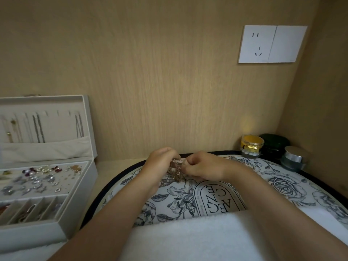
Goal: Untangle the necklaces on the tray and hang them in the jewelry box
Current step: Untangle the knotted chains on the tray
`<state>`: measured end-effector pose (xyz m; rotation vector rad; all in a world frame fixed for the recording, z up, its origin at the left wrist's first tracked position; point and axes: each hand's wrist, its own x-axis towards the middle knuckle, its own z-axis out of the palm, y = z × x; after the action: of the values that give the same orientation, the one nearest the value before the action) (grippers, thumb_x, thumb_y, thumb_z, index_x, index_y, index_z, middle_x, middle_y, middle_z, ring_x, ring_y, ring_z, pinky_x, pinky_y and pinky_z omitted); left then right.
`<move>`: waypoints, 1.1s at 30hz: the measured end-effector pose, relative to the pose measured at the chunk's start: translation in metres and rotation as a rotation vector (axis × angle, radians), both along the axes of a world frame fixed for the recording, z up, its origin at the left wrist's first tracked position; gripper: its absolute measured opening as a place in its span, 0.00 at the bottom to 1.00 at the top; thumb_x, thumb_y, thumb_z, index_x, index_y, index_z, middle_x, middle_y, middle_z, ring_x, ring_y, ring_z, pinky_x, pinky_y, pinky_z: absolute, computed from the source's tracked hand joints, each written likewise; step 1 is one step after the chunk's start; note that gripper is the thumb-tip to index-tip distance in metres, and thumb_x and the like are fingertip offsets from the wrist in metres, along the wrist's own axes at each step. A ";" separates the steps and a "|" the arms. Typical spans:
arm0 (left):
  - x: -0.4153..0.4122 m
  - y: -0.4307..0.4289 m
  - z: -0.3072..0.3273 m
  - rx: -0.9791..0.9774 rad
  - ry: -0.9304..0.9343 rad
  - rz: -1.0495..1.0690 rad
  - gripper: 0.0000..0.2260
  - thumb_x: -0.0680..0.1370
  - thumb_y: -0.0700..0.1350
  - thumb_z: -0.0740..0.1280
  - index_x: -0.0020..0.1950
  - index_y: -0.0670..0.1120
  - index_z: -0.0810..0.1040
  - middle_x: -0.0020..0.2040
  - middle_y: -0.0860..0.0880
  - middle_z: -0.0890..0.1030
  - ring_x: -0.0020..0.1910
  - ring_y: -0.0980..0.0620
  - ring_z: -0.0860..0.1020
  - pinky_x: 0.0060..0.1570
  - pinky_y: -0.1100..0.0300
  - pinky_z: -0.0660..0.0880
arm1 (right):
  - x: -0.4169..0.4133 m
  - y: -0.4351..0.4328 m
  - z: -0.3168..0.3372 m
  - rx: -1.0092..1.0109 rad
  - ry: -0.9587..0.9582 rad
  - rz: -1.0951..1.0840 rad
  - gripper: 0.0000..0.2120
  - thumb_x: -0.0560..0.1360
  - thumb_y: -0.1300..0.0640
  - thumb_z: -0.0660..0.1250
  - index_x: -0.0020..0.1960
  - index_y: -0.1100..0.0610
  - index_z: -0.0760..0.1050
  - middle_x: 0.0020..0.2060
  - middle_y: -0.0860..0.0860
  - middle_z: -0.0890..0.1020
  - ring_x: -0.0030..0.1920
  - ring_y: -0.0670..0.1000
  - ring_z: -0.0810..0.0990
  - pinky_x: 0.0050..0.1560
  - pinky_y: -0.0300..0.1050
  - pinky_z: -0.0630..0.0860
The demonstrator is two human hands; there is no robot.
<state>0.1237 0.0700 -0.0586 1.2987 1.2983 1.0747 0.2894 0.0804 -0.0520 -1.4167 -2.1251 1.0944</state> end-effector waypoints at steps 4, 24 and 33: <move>0.002 -0.002 0.002 0.025 0.144 0.011 0.09 0.78 0.44 0.63 0.47 0.43 0.82 0.38 0.48 0.80 0.36 0.53 0.77 0.38 0.59 0.70 | -0.001 0.004 -0.002 0.099 0.074 -0.152 0.11 0.77 0.57 0.66 0.36 0.54 0.75 0.29 0.46 0.74 0.27 0.43 0.70 0.32 0.38 0.68; 0.011 0.005 -0.029 0.280 0.498 -0.055 0.07 0.77 0.44 0.65 0.46 0.57 0.75 0.36 0.51 0.81 0.27 0.56 0.73 0.31 0.56 0.75 | 0.013 0.008 0.003 -0.021 -0.100 -0.415 0.10 0.73 0.53 0.76 0.41 0.61 0.83 0.23 0.52 0.76 0.20 0.47 0.69 0.23 0.37 0.65; 0.010 0.008 -0.026 0.339 0.832 -0.078 0.08 0.78 0.51 0.65 0.51 0.60 0.84 0.44 0.59 0.84 0.37 0.61 0.78 0.40 0.61 0.76 | 0.016 0.018 -0.012 0.233 -0.262 -0.202 0.10 0.74 0.58 0.74 0.38 0.45 0.84 0.40 0.43 0.85 0.44 0.43 0.83 0.55 0.43 0.81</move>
<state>0.1340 0.0782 -0.0842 2.1734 1.6732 0.7238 0.3052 0.0980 -0.0642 -1.6885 -2.1383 0.5916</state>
